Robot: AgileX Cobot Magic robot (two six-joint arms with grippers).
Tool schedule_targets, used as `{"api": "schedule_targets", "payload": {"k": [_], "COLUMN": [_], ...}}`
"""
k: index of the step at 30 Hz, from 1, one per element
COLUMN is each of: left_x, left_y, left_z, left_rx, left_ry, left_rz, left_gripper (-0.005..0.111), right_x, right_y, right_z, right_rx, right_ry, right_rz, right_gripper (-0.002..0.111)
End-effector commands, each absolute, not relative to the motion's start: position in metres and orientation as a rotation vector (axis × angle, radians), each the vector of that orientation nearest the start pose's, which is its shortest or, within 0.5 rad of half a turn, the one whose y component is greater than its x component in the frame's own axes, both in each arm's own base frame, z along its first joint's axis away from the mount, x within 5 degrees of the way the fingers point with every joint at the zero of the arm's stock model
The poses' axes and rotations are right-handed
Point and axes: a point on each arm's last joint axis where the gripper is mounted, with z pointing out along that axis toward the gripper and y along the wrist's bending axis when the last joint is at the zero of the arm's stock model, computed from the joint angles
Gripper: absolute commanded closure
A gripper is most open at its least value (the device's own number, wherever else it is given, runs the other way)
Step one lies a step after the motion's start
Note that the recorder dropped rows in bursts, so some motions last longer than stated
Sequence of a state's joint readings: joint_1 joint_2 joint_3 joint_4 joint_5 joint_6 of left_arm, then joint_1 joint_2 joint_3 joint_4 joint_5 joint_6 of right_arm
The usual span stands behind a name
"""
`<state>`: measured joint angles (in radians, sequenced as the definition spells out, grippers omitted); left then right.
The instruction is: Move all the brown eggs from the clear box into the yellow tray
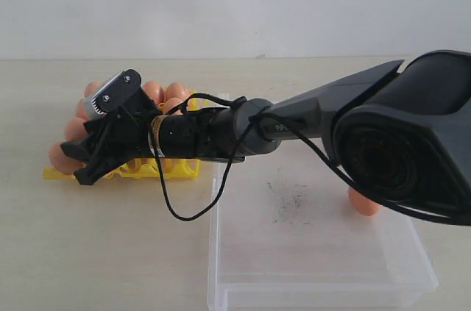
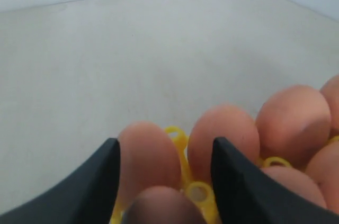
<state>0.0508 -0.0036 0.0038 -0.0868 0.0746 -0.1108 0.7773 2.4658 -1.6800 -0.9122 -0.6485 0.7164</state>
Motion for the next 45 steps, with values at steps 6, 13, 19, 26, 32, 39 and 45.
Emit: {"api": "schedule_targets", "payload": {"k": [6,13,19,26,32,39,45], "left_x": [0.056,0.056,0.056,0.056,0.056,0.056,0.056], "left_y": [0.002,0.002,0.002,0.002,0.002,0.002,0.002], "left_z": [0.207,0.207,0.207,0.207,0.207,0.207,0.207], "left_rx": [-0.186,-0.186,-0.186,-0.186,-0.186,-0.186,-0.186], "left_ry": [1.542,1.542,1.542,1.542,1.542,1.542,1.542], "left_rz": [-0.125,-0.125,-0.125,-0.125,-0.125,-0.125,-0.125], "left_gripper": [0.103,0.103,0.103,0.103,0.103,0.103,0.103], "right_x": [0.341,0.323,0.305,0.301,0.314,0.32,0.315], "right_y": [0.399,0.397,0.388,0.373,0.333,0.263,0.209], "right_z": [0.142,0.179,0.204,0.226,0.246,0.262,0.275], "right_rx": [-1.139,-1.295,-1.489,-1.449,-1.302,-1.071,-0.811], "right_ry": [1.573,1.544,1.552,1.601,1.69,1.815,1.874], "right_rz": [0.966,1.063,1.092,1.07,0.951,0.699,0.336], "right_gripper": [0.061,0.093,0.109,0.109,0.109,0.109,0.109]}}
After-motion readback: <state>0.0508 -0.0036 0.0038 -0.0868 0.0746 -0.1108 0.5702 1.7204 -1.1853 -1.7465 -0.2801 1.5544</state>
